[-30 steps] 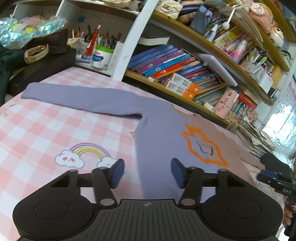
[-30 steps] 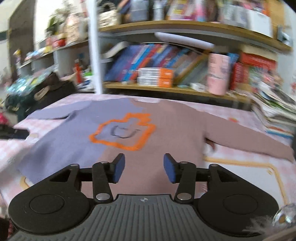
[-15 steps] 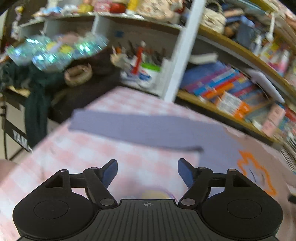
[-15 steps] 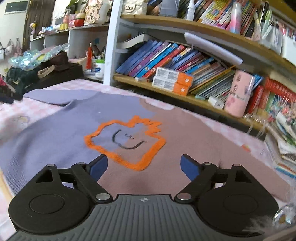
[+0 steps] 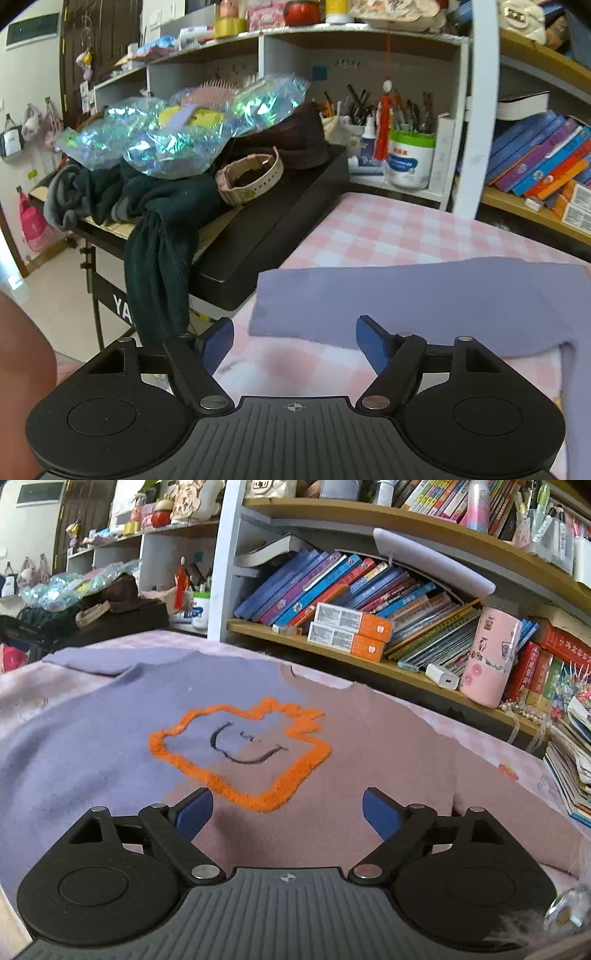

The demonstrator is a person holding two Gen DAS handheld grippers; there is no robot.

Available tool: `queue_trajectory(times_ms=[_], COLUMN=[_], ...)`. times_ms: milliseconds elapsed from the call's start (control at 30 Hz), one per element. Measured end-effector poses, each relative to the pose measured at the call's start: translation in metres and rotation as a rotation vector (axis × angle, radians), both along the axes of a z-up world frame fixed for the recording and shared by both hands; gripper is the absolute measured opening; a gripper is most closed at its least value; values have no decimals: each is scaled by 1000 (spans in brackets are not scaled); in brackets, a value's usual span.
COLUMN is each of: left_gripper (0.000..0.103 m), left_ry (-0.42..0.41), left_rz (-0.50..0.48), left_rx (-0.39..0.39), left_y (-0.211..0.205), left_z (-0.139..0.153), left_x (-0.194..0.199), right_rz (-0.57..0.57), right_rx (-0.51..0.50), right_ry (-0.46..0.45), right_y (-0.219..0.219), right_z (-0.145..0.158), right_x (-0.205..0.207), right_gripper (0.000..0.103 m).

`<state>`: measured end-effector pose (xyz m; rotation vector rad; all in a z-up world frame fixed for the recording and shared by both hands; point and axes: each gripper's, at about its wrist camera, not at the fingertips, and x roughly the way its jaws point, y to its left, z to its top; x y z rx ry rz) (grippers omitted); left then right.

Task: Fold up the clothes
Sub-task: 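Open the left tool and move it to the lavender sleeve cuff, then grasp the lavender sleeve with the left tool, fold it across the chest, release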

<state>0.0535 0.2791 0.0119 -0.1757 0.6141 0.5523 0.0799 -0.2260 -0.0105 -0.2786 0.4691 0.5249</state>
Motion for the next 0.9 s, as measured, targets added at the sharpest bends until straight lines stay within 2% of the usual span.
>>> queue_trajectory(times_ms=[200,267,300,367,500,600,733,900], left_gripper=[74,71,68,55,42,42,42,42], left_ry=[-39,-50,-55,-63,-97,-138,-172,-190], left_rz=[42,66,74,78,99,96,35,37], left_rx=[-132,-172,-189,-216,-265,-335,-444,-472], left_y=[33,40,43,47,54,57,50,49], left_z=[-9,-11,-12,-14,-18,-18,-20,-22], left_x=[17,19,20,20,15,12,20,27], right_rz=[12,14,13,12,15,21,19,21], right_rx=[-16,-18,-19,-21,-34,-36,-40,-43], right_ry=[16,25,28,29,20,27,19,14], right_y=[3,3,3,3,5,6,7,7], right_z=[-4,-4,-5,-5,-5,-5,-5,-5], right_x=[1,2,3,2,1,1,1,0], right_gripper=[87,87,87,87,87,87,87,87])
